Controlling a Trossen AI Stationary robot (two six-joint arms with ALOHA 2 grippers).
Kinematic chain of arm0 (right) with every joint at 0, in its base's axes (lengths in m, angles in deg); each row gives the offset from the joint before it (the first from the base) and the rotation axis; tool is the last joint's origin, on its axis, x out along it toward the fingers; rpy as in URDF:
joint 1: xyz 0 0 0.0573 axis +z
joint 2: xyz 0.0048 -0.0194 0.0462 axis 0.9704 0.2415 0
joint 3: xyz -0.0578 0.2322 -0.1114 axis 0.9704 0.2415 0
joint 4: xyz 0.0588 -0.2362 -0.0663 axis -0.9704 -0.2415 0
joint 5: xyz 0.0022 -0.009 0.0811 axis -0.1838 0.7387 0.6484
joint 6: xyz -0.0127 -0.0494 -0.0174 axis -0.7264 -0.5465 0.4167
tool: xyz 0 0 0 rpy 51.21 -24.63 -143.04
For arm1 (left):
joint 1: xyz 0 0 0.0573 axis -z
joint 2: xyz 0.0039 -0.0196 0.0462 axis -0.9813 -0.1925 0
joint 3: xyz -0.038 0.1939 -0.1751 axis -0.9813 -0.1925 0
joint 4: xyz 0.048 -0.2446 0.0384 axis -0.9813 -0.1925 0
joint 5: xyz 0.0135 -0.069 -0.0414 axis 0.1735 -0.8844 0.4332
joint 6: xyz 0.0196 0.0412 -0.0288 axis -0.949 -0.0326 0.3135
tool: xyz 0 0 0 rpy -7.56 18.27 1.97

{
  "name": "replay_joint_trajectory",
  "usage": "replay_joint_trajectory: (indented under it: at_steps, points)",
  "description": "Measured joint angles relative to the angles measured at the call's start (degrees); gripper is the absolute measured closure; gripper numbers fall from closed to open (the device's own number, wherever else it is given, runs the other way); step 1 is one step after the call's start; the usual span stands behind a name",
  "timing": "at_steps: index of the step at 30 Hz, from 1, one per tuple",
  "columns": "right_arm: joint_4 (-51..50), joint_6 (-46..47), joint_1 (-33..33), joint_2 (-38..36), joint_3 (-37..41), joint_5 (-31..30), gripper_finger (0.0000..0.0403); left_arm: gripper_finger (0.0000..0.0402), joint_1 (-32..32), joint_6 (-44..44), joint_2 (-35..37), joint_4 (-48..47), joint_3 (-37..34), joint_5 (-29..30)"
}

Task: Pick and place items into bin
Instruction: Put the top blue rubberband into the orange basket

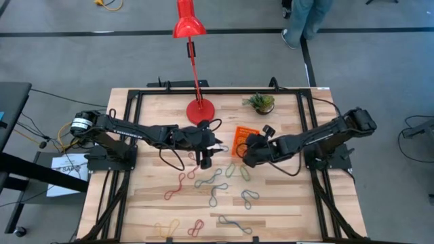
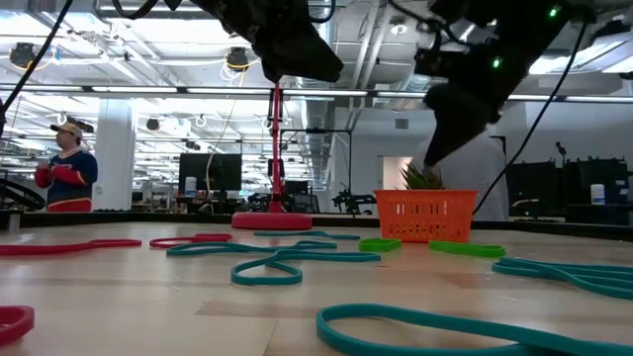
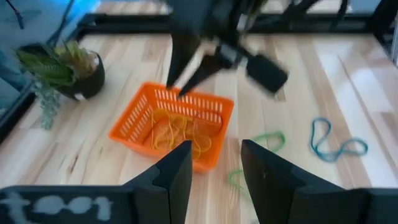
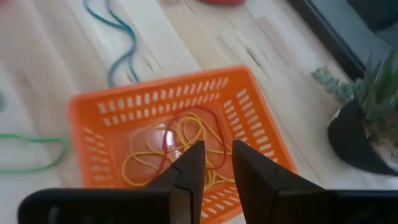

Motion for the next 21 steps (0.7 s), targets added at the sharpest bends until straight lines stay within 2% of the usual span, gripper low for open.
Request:
replay_joint_trajectory:
  at_steps: [8,15,17,21]
  points:
    - [-0.6,-8.8,3.0,-10.4,-3.2,0.2,0.0332,0.0271,0.0,0.0,4.4,-13.9,0.0,-1.0]
    - [-1.7,-18.9,3.2,-23.5,-4.8,0.4,0.0333,0.0271,-1.3,-2.8,14.6,-16.6,0.0,-0.2]
    - [-4.2,-19.6,2.8,-28.3,-4.8,2.7,0.0333,0.0271,-1.8,-3.8,18.1,-19.4,0.0,2.6]
    - [-6.7,-19.3,1.7,-38.2,-1.1,13.2,0.0333,0.0271,-3.2,-2.3,22.7,-23.3,-1.9,10.0]
